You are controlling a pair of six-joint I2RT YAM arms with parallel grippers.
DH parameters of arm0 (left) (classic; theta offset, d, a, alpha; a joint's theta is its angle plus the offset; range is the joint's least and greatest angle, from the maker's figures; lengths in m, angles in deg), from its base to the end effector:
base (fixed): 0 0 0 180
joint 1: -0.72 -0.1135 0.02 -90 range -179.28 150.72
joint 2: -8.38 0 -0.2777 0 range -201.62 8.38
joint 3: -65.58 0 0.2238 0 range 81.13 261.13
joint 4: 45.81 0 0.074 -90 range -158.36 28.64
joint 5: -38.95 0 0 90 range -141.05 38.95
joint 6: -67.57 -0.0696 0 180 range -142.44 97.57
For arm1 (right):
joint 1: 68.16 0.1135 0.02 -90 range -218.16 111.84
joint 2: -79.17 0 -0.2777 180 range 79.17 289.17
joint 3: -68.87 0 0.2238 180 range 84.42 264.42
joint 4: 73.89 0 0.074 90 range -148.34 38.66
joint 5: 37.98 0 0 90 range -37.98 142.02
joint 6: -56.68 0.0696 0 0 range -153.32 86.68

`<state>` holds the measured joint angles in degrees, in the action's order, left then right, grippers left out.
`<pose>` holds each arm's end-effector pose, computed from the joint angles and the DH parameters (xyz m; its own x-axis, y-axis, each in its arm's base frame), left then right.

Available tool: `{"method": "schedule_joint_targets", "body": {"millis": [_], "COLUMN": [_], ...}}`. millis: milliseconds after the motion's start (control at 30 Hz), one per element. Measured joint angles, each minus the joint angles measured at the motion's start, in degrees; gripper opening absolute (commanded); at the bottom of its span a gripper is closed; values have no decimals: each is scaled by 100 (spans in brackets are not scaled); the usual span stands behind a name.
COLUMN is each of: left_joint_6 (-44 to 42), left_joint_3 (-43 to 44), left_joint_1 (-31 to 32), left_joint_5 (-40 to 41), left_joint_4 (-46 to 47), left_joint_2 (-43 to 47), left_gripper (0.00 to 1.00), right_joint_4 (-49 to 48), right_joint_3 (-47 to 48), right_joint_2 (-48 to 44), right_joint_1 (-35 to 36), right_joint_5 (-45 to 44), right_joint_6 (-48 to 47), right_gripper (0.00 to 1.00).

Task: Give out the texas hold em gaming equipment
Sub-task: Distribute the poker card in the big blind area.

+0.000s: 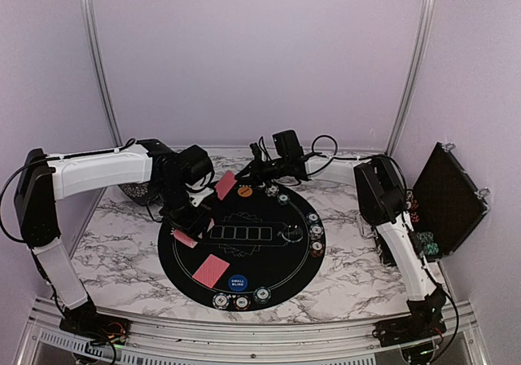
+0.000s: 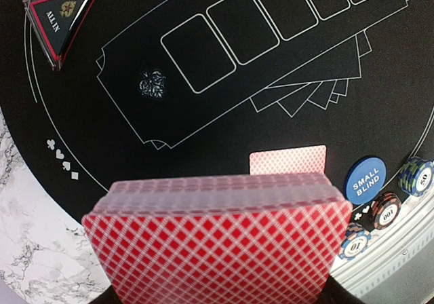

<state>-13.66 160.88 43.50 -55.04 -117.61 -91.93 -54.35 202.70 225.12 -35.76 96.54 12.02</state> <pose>0.2355 -0.2245 0.2275 -0.8113 0.5435 -0.2152 0.5722 0.8138 -0.1017 0.4586 0.3488 0.1571 -0.9417 0.0031 -0.3365 -0.3075 0.3984 0.8641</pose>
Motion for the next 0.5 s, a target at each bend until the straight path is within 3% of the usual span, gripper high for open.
{"method": "schedule_joint_targets", "body": {"millis": [500], "left_joint_6": [-2], "left_joint_3": [0], "left_joint_1": [-11], "left_joint_5": [0], "left_joint_4": [-79], "left_joint_2": [0], "left_gripper": [58], "right_joint_4": [356], "right_joint_3": [964], "right_joint_2": [610], "right_joint_1": [-13], "right_joint_5": [-225], "right_joint_6": [-33], "right_gripper": [0]}}
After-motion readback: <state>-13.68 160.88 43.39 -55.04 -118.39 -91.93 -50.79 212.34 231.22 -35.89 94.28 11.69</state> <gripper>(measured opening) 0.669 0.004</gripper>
